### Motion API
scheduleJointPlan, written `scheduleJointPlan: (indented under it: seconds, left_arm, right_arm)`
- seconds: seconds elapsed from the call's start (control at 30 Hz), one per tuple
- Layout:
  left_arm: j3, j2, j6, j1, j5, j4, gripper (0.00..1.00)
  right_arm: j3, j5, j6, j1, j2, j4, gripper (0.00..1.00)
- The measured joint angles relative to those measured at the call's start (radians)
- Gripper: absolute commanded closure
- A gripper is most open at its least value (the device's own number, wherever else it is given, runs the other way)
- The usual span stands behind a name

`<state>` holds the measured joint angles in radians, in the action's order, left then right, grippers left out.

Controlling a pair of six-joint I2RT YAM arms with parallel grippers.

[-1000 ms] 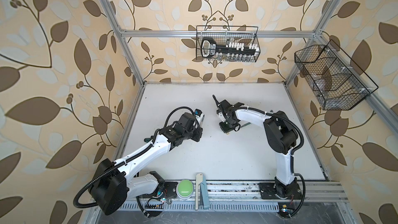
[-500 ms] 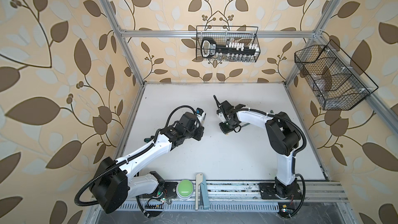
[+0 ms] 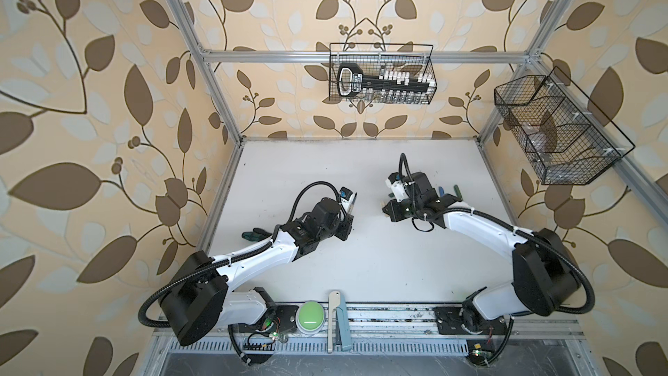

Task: Insert the pens into the pen caps
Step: 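Carry the beige cap over the nib of the pen held by the left gripper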

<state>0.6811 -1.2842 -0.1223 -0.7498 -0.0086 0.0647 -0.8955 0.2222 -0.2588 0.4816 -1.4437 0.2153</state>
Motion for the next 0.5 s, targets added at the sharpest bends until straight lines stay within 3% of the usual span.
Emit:
scheduleJointPlan:
  seconds: [0.23, 0.5]
  left_arm:
    - [0.002, -0.042, 0.018, -0.057, 0.0, 0.074, 1.0]
    - [0.002, 0.068, 0.017, -0.062, 0.0, 0.134, 1.0]
  right_arm:
    - [0.126, 0.037, -0.105, 0.0, 0.192, -0.269, 0.99]
    - [0.154, 0.074, -0.202, 0.001, 0.301, -0.519, 0.98]
